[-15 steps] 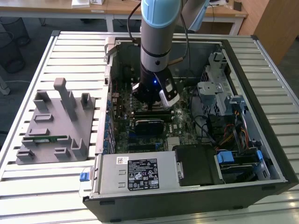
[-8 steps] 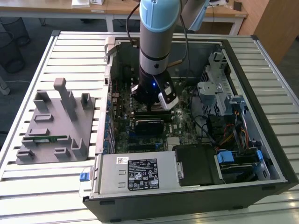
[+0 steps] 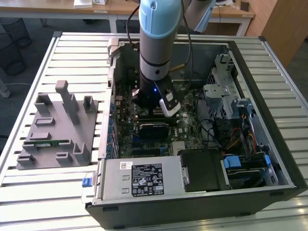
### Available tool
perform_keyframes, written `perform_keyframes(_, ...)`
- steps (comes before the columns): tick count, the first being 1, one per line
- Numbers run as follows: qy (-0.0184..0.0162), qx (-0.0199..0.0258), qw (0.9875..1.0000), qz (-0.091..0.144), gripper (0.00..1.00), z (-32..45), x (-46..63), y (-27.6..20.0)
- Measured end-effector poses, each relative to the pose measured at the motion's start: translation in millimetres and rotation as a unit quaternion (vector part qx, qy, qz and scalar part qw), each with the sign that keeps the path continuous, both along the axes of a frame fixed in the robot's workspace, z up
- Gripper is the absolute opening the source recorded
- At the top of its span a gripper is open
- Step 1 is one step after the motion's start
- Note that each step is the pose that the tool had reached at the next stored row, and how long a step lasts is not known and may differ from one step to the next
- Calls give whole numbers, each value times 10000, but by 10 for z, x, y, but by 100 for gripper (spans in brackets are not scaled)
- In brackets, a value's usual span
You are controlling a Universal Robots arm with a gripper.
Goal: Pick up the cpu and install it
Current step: 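Install the second cpu locking lever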
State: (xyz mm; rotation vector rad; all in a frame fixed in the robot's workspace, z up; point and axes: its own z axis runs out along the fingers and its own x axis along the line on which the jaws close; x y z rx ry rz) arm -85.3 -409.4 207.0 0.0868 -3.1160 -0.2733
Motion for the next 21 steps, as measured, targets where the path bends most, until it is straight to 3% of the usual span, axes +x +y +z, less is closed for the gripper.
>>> perform_keyframes(10, 0, 255, 9997, 0, 11, -49, -34, -88)
perform_keyframes(18, 0, 420, 9991, 0, 11, -96, -63, -93)
perform_keyframes(21, -1, 462, 9989, 0, 11, -110, -65, -92)
